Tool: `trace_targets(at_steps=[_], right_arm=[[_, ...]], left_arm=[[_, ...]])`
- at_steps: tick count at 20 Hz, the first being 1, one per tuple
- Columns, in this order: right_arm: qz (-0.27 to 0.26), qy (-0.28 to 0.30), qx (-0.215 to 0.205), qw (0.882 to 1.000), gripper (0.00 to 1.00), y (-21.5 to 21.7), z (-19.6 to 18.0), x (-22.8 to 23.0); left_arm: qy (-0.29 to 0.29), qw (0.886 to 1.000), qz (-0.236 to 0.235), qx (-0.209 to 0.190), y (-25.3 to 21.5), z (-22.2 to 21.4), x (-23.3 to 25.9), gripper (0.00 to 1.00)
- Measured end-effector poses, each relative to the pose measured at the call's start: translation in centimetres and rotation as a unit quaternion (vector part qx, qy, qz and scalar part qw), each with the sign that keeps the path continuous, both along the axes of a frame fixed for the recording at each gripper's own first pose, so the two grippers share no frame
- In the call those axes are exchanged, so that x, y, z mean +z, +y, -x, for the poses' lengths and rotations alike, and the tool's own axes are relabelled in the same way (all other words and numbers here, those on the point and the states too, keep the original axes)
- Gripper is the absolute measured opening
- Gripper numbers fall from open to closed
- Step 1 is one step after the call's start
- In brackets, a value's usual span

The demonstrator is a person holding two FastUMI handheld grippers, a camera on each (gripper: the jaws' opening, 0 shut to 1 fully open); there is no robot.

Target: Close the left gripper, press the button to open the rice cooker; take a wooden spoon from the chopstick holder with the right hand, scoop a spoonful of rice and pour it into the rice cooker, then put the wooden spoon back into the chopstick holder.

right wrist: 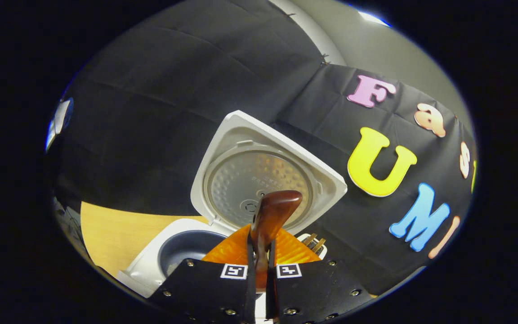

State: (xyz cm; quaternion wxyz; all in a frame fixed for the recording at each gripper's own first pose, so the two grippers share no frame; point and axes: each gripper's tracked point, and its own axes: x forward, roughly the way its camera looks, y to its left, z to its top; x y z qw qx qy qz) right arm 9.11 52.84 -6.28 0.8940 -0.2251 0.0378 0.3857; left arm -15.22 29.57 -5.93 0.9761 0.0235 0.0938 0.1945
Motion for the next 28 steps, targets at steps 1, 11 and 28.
trace_targets(at_steps=[1,11,28], right_arm=[[-0.028,0.034,-0.005,0.999,0.09,-0.6,0.1,0.4],[-0.176,0.125,-0.056,0.975,0.09,-12.5,-2.2,6.2],[-0.194,0.108,-0.251,0.942,0.09,-39.6,-8.9,4.4]], left_arm=[[-0.002,1.0,-0.001,-0.004,-0.3,-0.4,0.3,0.93],[-0.024,0.996,0.002,-0.088,-7.7,-6.1,1.9,0.98],[-0.042,0.978,0.03,-0.2,-22.5,-13.8,3.1,0.91]])
